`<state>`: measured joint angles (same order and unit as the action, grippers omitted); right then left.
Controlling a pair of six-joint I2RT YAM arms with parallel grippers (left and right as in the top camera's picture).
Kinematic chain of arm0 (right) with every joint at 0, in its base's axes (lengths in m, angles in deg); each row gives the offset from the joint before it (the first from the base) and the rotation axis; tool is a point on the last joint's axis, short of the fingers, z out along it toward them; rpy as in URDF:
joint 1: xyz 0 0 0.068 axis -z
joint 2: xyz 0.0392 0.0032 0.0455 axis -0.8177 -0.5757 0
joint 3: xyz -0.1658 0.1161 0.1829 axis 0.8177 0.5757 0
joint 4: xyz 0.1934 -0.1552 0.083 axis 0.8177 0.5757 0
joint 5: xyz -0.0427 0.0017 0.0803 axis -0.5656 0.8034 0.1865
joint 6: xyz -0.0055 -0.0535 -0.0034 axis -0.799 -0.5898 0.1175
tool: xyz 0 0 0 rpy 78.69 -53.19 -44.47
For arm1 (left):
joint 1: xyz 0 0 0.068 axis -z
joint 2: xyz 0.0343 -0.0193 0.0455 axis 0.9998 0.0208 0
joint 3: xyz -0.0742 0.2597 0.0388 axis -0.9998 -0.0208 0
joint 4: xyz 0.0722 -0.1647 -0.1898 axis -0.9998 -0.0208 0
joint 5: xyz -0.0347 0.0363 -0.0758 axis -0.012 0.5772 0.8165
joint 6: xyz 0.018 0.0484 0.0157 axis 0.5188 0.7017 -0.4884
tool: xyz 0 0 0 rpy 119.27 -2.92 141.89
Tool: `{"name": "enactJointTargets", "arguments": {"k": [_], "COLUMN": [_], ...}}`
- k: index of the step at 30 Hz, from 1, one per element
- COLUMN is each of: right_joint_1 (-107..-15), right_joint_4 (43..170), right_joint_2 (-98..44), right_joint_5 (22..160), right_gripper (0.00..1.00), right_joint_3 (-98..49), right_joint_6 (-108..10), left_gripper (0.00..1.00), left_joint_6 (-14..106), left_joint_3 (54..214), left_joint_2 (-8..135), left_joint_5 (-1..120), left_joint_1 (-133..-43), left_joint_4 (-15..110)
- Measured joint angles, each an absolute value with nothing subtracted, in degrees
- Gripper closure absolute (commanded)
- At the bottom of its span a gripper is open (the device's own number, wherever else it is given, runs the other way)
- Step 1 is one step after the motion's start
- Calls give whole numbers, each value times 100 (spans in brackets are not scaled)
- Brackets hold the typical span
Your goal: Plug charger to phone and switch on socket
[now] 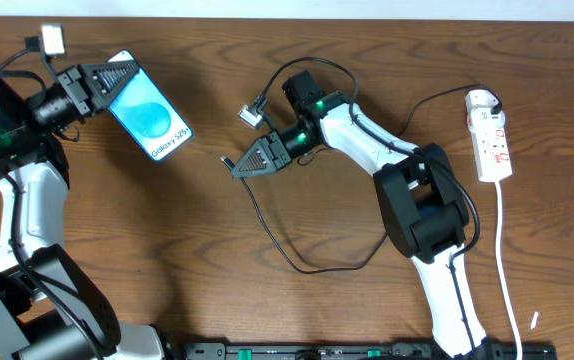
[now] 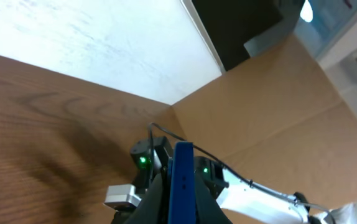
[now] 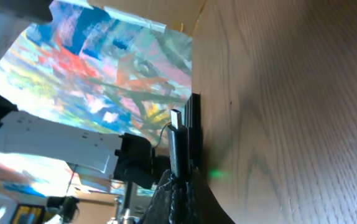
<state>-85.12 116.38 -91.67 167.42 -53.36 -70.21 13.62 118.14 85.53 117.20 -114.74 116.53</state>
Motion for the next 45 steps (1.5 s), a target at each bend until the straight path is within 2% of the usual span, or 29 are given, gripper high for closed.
{"name": "enactJointTargets", "arguments": {"k": [10, 22, 30, 45], "right_joint_1": [-8813, -8912, -8912, -8912], "right_joint_4": [11581, 10418, 8895, 6338], "right_joint_2": [-9167, -9167, -9167, -9169], "right_joint_5": [16191, 16290, 16893, 17144], "right_gripper": [99, 99, 99, 99], "right_joint_3": [-5336, -5336, -5384, -5399], "right_joint_6": [-7827, -7890, -6979, -4844], "left_gripper": [93, 93, 93, 92], "left_joint_6": [949, 896, 898, 1148], "left_joint_3": [11814, 11814, 11814, 11814], "left_joint_2": [8553, 8553, 8553, 8553], "left_joint_5": [11492, 11129, 11114, 11143], "left_joint_1": [-11474, -11476, -11474, -11474], "left_joint_4": [11658, 11513, 11513, 11505]}}
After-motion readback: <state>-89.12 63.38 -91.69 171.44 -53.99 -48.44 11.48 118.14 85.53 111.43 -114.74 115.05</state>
